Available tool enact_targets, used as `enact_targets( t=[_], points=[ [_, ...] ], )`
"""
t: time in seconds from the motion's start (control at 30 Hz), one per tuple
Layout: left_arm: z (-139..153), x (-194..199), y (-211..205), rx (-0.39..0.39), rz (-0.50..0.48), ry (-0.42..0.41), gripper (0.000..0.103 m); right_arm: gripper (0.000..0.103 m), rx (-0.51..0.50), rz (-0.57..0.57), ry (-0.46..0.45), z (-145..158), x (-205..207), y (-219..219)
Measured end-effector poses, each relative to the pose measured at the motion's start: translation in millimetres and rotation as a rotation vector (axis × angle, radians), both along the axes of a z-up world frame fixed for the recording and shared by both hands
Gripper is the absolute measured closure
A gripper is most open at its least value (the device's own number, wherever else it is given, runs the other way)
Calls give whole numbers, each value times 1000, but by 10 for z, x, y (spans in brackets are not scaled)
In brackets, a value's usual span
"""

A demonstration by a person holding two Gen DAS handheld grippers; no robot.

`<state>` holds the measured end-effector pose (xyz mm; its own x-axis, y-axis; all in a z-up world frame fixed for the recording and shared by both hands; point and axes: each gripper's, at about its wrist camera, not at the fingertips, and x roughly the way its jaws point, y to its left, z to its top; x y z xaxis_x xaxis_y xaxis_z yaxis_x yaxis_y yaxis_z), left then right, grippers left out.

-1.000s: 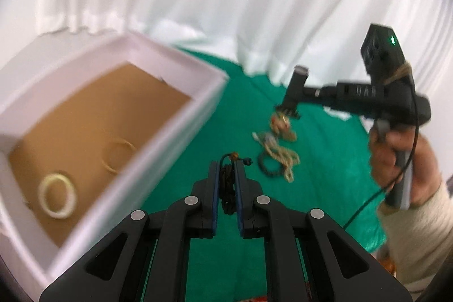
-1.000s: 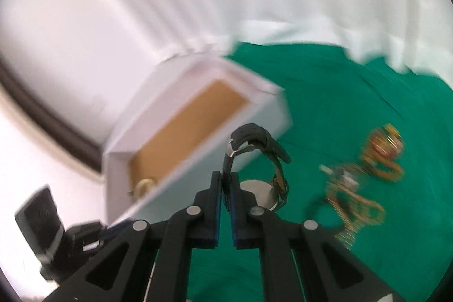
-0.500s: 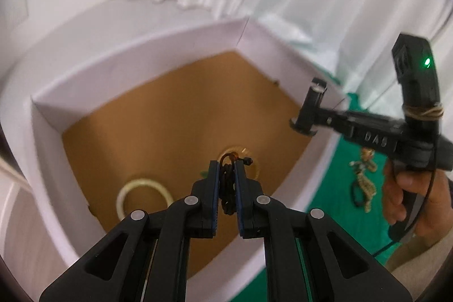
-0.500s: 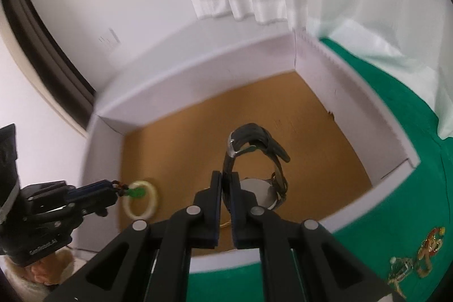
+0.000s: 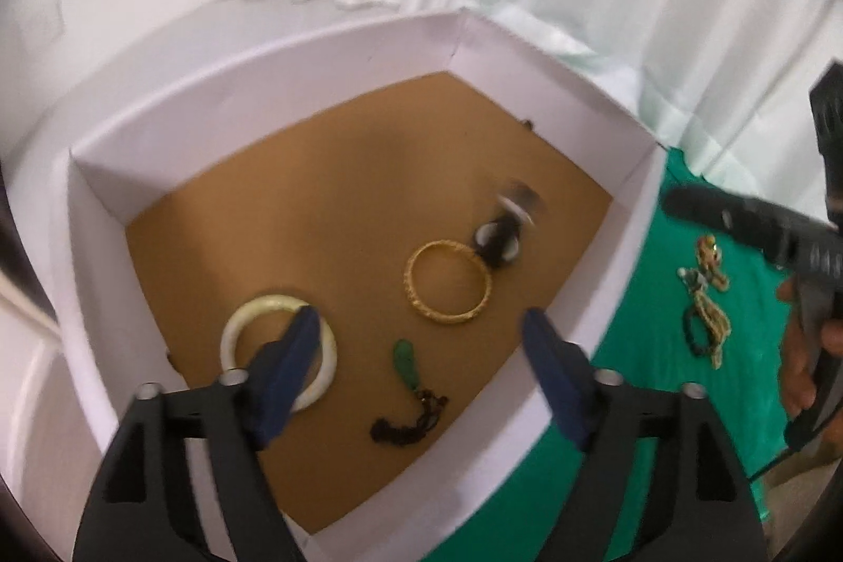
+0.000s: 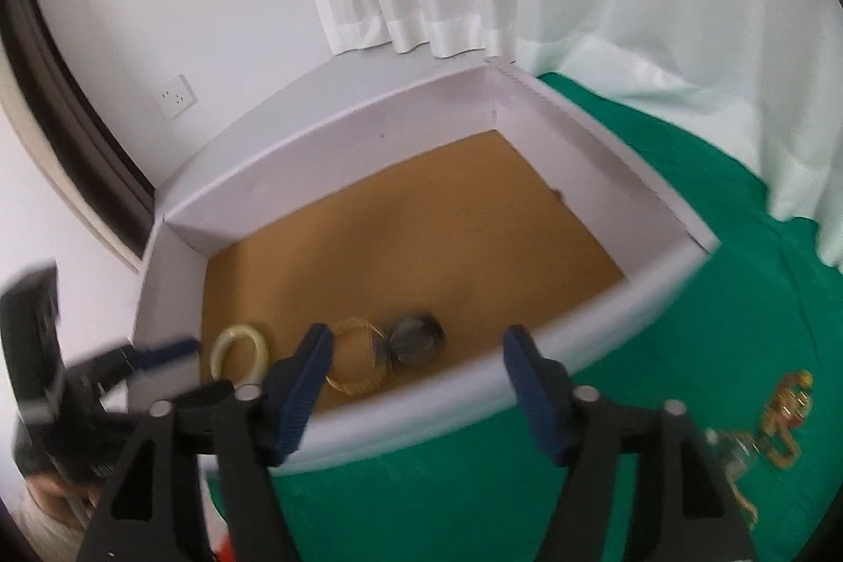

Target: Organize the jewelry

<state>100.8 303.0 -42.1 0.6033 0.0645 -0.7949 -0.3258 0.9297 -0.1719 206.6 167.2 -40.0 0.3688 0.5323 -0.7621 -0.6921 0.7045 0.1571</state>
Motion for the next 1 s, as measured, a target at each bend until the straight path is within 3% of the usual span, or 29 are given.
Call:
enact_targets(
  t=[0.1,0.3,0.47,0.6,0.7,0.9,1.0],
  points=[
    [20,-60,-29,65,-3,-28,12,31,13,-9,-8,-98,-277,-342],
    [-212,-162,97,-19,19,5,13,31,51,-44,-11,-444,-928,-1217],
    [-248,-119,113,-30,27,38,13,31,56,-124,-20,-609,-1304,-1869],
    [-219,-186,-23,39,43,36,13,31,55,-202,-42,-642,-1504,-2290],
    [-205,-317,-127,45,68,32,13,31,46,-276,-75,-669,-1633,-2581],
    [-153,-501,-386,118,97,26,12,31,56,-427,-31,-881,-1727,-3067],
    [-134,-527,-355,115,133,34,12,31,39,-473,-8,-961,-1708,-3173]
  ],
)
